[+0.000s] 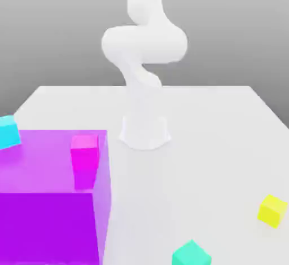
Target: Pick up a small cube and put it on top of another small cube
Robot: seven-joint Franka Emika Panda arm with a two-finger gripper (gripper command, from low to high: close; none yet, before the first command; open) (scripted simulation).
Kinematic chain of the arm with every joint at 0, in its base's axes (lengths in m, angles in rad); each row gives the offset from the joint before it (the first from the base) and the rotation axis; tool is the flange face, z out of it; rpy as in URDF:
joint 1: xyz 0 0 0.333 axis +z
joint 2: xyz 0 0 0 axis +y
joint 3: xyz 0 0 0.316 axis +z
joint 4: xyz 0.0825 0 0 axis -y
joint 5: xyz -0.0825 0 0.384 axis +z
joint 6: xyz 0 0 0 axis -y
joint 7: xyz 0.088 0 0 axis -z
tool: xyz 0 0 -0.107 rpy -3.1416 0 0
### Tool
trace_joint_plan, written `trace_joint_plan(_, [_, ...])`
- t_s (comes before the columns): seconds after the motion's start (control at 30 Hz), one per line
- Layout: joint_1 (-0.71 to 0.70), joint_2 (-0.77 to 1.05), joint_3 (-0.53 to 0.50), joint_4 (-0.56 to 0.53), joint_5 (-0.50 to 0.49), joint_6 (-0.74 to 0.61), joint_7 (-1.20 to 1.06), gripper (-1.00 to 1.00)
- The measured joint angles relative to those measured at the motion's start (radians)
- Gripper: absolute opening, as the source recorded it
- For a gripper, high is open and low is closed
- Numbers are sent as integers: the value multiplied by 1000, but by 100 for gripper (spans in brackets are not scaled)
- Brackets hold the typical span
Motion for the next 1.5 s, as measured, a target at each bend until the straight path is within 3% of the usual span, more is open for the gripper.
trace_joint_plan(0.57, [134,623,-27,-19,74,195,-317,0])
trace_joint_plan(0.9, [167,981,-9,-32,22,313,-433,0])
trace_joint_plan(1.07, [170,1161,-6,-7,13,435,-448,0])
trace_joint_plan(1.1, [169,1187,-5,-2,14,455,-449,-100])
trace_joint_plan(1.33, [168,1187,-4,-2,11,454,-447,-100])
trace_joint_plan(1.5, [182,1034,5,-37,1,336,-449,-100])
